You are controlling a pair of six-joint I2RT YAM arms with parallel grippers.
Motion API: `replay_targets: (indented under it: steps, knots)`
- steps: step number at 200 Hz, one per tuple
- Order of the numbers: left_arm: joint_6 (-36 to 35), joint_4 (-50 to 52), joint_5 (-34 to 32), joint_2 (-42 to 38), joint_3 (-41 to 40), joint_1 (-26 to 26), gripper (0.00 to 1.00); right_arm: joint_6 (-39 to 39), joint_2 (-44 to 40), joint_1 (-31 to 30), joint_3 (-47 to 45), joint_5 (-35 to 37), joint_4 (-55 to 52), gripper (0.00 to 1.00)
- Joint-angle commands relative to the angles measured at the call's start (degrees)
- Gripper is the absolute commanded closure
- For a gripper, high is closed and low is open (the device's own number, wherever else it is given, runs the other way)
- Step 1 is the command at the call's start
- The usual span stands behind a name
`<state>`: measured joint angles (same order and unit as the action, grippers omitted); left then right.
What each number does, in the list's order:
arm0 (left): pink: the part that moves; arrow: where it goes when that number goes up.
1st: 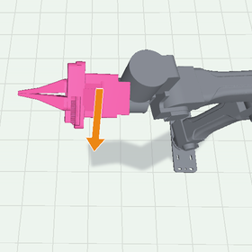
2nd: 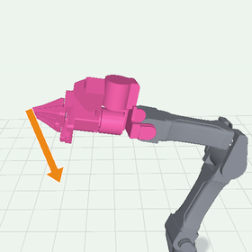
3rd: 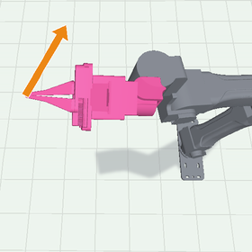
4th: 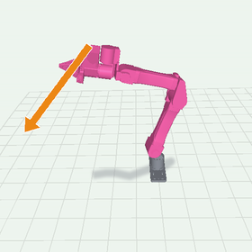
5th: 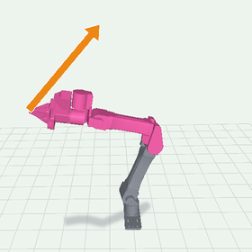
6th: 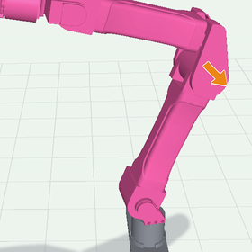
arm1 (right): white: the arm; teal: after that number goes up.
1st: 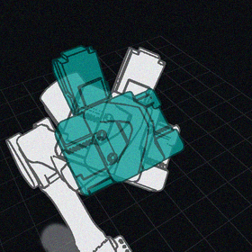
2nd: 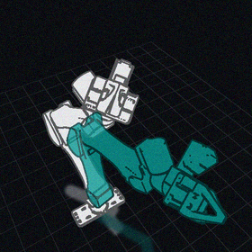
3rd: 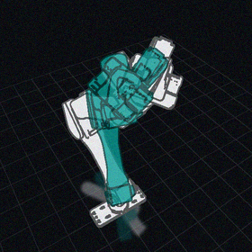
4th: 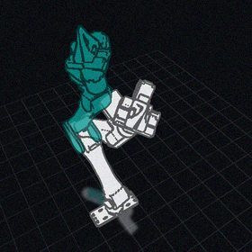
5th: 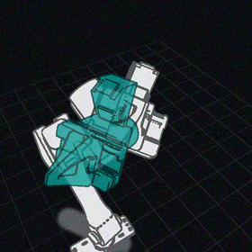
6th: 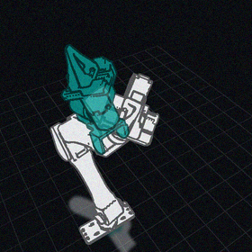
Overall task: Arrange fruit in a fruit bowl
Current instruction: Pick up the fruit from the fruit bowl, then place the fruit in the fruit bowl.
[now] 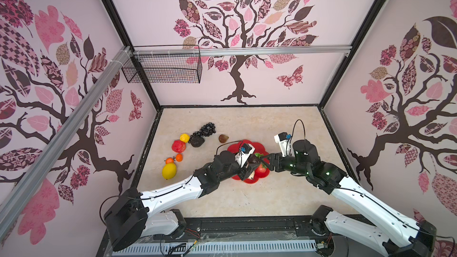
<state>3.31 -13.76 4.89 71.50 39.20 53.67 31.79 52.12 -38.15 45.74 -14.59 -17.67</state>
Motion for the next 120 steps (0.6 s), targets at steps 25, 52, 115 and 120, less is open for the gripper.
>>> replay_targets:
  steps: [25, 52, 115, 120]
  knots:
    - [-2.98, -3.64, 3.89, -1.33, -2.17, 0.12, 0.58, -3.15, -0.48, 0.08, 1.64, 5.69, -2.17, 0.59]
    - [-2.97, -3.56, 4.86, -1.35, -2.37, 0.12, 0.58, -3.45, 0.04, 0.09, 1.82, 4.34, -1.64, 0.63]
    - [-3.09, -3.29, 5.51, -1.55, -2.29, 0.30, 0.58, -2.37, 1.14, 0.03, 0.87, 2.04, 0.62, 0.78]
    - [-3.13, -3.29, 5.49, -1.56, -2.29, 0.30, 0.58, -2.38, 1.14, 0.01, 0.93, 2.07, 0.62, 0.80]
